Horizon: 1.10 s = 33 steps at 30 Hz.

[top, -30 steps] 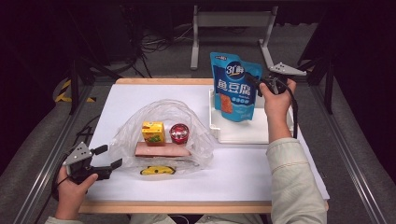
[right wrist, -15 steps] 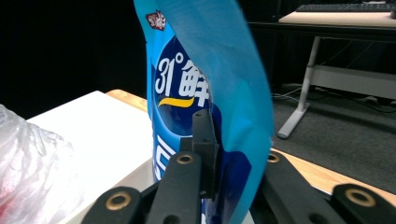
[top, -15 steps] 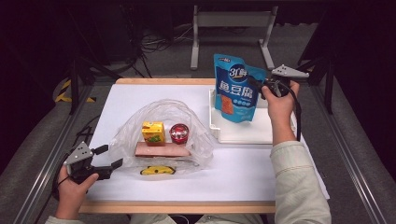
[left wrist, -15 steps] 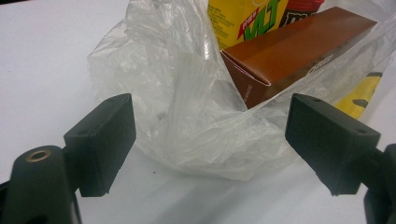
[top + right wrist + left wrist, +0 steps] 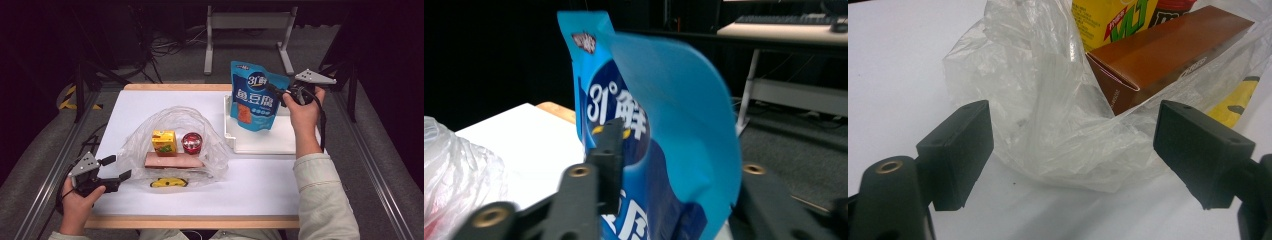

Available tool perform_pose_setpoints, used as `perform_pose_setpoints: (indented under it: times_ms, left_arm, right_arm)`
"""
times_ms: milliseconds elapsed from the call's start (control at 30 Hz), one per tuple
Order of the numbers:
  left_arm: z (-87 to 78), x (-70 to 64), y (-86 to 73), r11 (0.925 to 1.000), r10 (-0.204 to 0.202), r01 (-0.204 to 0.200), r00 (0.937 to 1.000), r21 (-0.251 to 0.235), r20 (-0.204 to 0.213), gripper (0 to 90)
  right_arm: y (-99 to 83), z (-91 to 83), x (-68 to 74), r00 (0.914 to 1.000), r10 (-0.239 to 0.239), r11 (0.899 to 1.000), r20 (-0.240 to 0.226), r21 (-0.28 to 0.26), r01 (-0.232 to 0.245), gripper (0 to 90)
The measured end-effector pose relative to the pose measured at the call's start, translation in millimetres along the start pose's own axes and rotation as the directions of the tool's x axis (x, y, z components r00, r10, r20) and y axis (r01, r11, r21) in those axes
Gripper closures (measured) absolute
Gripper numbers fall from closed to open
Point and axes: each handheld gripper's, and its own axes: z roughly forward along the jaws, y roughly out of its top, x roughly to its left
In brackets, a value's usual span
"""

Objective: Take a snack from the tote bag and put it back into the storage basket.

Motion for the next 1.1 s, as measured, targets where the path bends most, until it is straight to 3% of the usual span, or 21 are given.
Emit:
perform_pose_setpoints:
  times_ms: [100,267,400,633,733,900,1033,1100]
  left_arm:
    - [0.0,-0.1,0.0,1.0000,0.001,-0.001,1.0000,-0.002,0.001,16.8]
    - [0.1,-0.3,0.1,1.0000,0.004,-0.004,1.0000,-0.003,0.002,16.8]
    - [0.6,-0.7,0.5,1.0000,0.007,-0.007,1.0000,0.001,0.004,16.8]
    - [1.2,-1.0,1.5,0.9999,0.011,-0.011,0.9999,0.001,0.007,16.8]
    - [1.9,-1.3,1.8,0.9999,0.014,-0.014,0.9999,0.001,0.008,16.8]
    - [2.3,-2.0,2.3,0.9998,0.019,-0.019,0.9998,0.003,0.010,16.8]
    - [2.3,-2.2,2.4,0.9998,0.019,-0.019,0.9998,0.002,0.009,16.8]
    - [2.5,-2.0,2.4,0.9998,0.019,-0.019,0.9998,0.004,0.008,16.8]
  right_arm:
    - [7.8,-4.7,2.9,0.9998,-0.015,0.999,0.016,-0.028,0.016,45.6]
    - [21.6,-15.5,7.2,0.9971,-0.061,0.995,0.045,-0.073,0.064,38.3]
    - [30.2,-25.4,10.9,0.9967,-0.071,0.992,0.040,-0.106,0.074,37.9]
    - [37.7,-38.5,19.0,0.9940,-0.107,0.988,0.025,-0.111,0.109,37.3]
    - [38.8,-44.9,25.0,0.9910,-0.133,0.984,0.009,-0.114,0.133,37.3]
    - [37.8,-51.6,32.7,0.9909,-0.129,0.984,-0.039,-0.130,0.123,39.7]
    - [33.9,-52.9,41.1,0.9839,-0.159,0.984,-0.082,-0.095,0.151,43.6]
    - [30.5,-52.4,44.4,0.9825,-0.143,0.987,-0.119,-0.087,0.133,44.5]
